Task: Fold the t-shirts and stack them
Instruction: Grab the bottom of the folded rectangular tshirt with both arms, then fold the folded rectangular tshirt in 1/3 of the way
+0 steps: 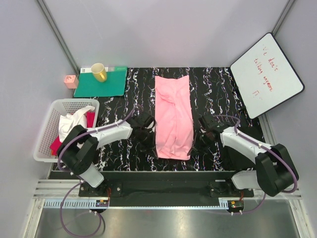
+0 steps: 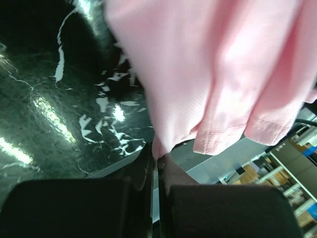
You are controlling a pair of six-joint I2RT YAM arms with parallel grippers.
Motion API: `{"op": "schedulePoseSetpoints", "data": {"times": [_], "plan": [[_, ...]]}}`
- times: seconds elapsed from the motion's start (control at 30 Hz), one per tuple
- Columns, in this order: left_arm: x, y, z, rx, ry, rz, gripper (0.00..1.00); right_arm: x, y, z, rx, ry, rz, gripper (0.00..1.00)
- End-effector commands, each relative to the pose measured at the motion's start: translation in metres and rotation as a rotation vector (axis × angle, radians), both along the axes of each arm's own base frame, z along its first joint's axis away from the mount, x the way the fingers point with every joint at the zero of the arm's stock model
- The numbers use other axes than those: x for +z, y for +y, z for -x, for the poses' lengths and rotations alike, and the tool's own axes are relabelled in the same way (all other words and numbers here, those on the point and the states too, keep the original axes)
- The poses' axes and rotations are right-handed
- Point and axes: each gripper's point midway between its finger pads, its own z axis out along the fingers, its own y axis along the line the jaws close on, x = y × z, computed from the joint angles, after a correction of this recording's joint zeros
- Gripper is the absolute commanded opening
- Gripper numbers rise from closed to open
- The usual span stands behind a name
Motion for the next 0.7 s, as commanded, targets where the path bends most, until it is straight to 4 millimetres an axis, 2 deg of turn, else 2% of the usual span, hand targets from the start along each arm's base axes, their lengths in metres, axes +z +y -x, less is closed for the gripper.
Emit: {"op": "schedulePoseSetpoints", "data": {"times": [0.0,0.07,0.1,0.13,0.17,0.23,0.27,0.3,0.4,0.47,0.5,0.53,0.57,0.63,0.67], "plan": [[0.047,-0.002,-0.034,-0.029,-0.170,-0.022,0.00,0.032,0.001,-0.025,0.035,-0.118,0.024,0.00],[0.058,-0.003,-0.040,-0.041,-0.194,-0.031,0.00,0.036,0.003,-0.036,0.057,-0.142,0.041,0.00],[0.070,-0.008,-0.053,-0.038,-0.235,-0.030,0.00,0.048,0.008,-0.049,0.063,-0.180,0.033,0.00],[0.076,-0.010,-0.058,-0.044,-0.255,-0.030,0.00,0.050,0.007,-0.053,0.080,-0.190,0.048,0.00],[0.080,-0.009,-0.062,-0.043,-0.259,-0.048,0.00,0.057,0.010,-0.068,0.084,-0.220,0.064,0.00],[0.100,-0.013,-0.082,-0.032,-0.330,-0.048,0.00,0.064,0.009,-0.081,0.111,-0.252,0.094,0.00],[0.104,-0.011,-0.087,-0.024,-0.337,-0.059,0.00,0.071,0.010,-0.097,0.112,-0.286,0.112,0.00],[0.115,-0.014,-0.100,-0.013,-0.372,-0.059,0.00,0.074,0.007,-0.107,0.108,-0.302,0.127,0.00],[0.128,-0.012,-0.126,0.017,-0.407,-0.066,0.00,0.085,0.004,-0.139,0.126,-0.353,0.160,0.00],[0.130,-0.006,-0.141,0.036,-0.404,-0.072,0.00,0.081,-0.003,-0.157,0.131,-0.354,0.188,0.00],[0.130,-0.008,-0.152,0.039,-0.407,-0.069,0.00,0.091,-0.002,-0.173,0.126,-0.389,0.183,0.00],[0.130,-0.007,-0.159,0.041,-0.410,-0.074,0.00,0.092,-0.005,-0.182,0.128,-0.396,0.188,0.00],[0.121,-0.003,-0.168,0.050,-0.389,-0.093,0.00,0.092,-0.002,-0.197,0.132,-0.403,0.187,0.00],[0.126,-0.004,-0.184,0.061,-0.409,-0.092,0.00,0.090,-0.002,-0.214,0.141,-0.415,0.192,0.00],[0.116,0.001,-0.192,0.077,-0.384,-0.114,0.00,0.087,0.003,-0.228,0.147,-0.419,0.192,0.00]]}}
